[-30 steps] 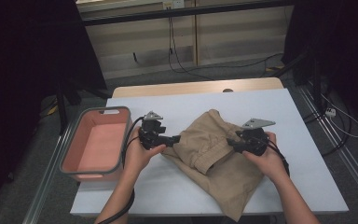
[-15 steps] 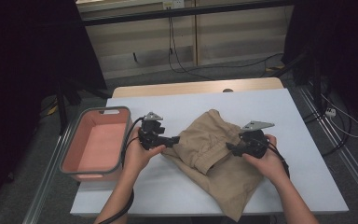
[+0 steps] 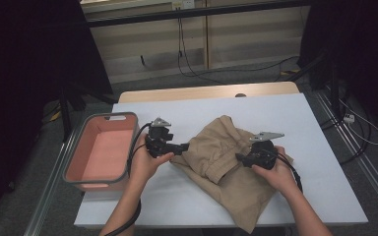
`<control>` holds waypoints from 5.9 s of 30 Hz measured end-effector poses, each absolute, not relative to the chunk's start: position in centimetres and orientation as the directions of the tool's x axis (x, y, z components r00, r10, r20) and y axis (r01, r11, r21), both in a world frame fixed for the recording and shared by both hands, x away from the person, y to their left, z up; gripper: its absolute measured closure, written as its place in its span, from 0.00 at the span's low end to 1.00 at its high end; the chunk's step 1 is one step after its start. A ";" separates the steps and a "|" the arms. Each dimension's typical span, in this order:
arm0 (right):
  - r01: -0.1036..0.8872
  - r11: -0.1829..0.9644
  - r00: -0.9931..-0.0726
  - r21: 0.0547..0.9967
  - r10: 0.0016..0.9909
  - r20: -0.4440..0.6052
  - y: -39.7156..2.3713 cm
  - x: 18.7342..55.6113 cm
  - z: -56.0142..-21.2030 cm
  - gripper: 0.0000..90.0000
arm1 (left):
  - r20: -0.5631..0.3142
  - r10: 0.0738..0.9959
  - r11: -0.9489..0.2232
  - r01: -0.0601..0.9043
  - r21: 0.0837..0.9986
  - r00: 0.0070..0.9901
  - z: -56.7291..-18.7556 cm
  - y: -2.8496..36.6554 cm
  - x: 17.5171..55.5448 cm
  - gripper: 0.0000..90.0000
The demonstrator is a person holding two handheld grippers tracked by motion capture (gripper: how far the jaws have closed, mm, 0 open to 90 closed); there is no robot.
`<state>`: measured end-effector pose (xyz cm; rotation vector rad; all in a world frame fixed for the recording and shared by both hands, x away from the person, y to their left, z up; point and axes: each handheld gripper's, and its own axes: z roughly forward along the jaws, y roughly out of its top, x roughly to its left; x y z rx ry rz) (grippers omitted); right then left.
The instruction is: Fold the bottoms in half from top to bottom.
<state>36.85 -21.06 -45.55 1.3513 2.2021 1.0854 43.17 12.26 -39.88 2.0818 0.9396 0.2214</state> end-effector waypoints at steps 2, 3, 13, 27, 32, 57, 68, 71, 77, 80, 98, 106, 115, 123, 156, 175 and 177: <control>0.610 0.250 -0.486 0.752 0.868 0.106 -21.0 36.8 -45.6 0.58 | -0.154 0.688 -0.392 0.542 0.743 0.709 -39.8 12.5 43.2 0.23; 0.613 0.247 -0.482 0.750 0.869 0.108 -21.0 36.8 -45.6 0.59 | -0.162 0.693 -0.382 0.548 0.744 0.703 -39.8 12.5 43.2 0.23; 0.608 0.245 -0.474 0.755 0.875 0.097 -20.9 36.9 -45.0 0.84 | -0.157 0.693 -0.386 0.546 0.744 0.704 -39.7 12.6 43.2 0.23; 0.576 0.201 -0.492 0.793 0.860 0.139 -23.9 36.0 -42.0 0.84 | -0.164 0.697 -0.372 0.548 0.749 0.698 -39.3 13.2 43.2 0.22; 0.584 0.191 -0.487 0.789 0.860 0.153 -25.0 35.9 -41.8 0.84 | -0.163 0.702 -0.369 0.549 0.750 0.694 -39.5 13.2 43.2 0.22; 0.575 0.178 -0.488 0.799 0.858 0.160 -26.5 34.8 -40.8 0.84 | -0.164 0.700 -0.369 0.549 0.750 0.695 -39.4 13.1 43.2 0.22; 0.573 0.182 -0.488 0.799 0.859 0.154 -26.9 34.5 -40.5 0.84 | -0.152 0.699 -0.378 0.541 0.751 0.699 -39.3 13.3 43.2 0.22; 0.574 0.180 -0.487 0.799 0.859 0.156 -27.1 34.4 -40.4 0.84 | -0.156 0.701 -0.374 0.544 0.751 0.696 -39.3 13.3 43.1 0.21; 0.576 0.181 -0.488 0.797 0.859 0.158 -27.2 34.3 -40.4 0.84 | -0.150 0.705 -0.376 0.544 0.750 0.693 -39.4 13.3 43.2 0.20; 0.577 0.180 -0.488 0.796 0.858 0.160 -27.3 34.2 -40.4 0.84 | -0.152 0.702 -0.379 0.546 0.748 0.696 -39.3 13.4 43.2 0.19; 0.588 0.170 -0.479 0.791 0.861 0.171 -27.8 33.8 -40.4 0.84 | -0.152 0.706 -0.372 0.545 0.752 0.691 -39.2 13.7 43.2 0.19; 0.580 0.183 -0.486 0.794 0.860 0.157 -27.6 33.7 -40.0 0.84 | -0.154 0.709 -0.370 0.549 0.749 0.688 -39.3 13.6 43.3 0.19; 0.578 0.179 -0.486 0.796 0.859 0.160 -27.9 33.6 -39.7 0.84 | -0.152 0.709 -0.371 0.548 0.750 0.689 -39.4 13.6 43.3 0.19; 0.581 0.179 -0.482 0.794 0.862 0.158 -28.3 33.3 -39.6 0.84 | -0.157 0.706 -0.376 0.553 0.744 0.691 -39.4 13.6 43.3 0.19; 0.612 0.198 -0.479 0.766 0.863 0.159 -30.5 31.4 -38.7 0.84 | -0.158 0.712 -0.363 0.552 0.751 0.684 -39.4 13.7 43.3 0.19; 0.594 0.213 -0.425 0.776 0.902 0.078 -28.0 35.2 -41.1 0.50 | -0.166 0.706 -0.378 0.565 0.733 0.688 -40.0 13.3 43.3 0.19; 0.608 0.236 -0.429 0.758 0.901 0.063 -27.6 35.6 -41.9 0.49 | -0.167 0.704 -0.382 0.566 0.731 0.690 -40.0 13.4 43.4 0.19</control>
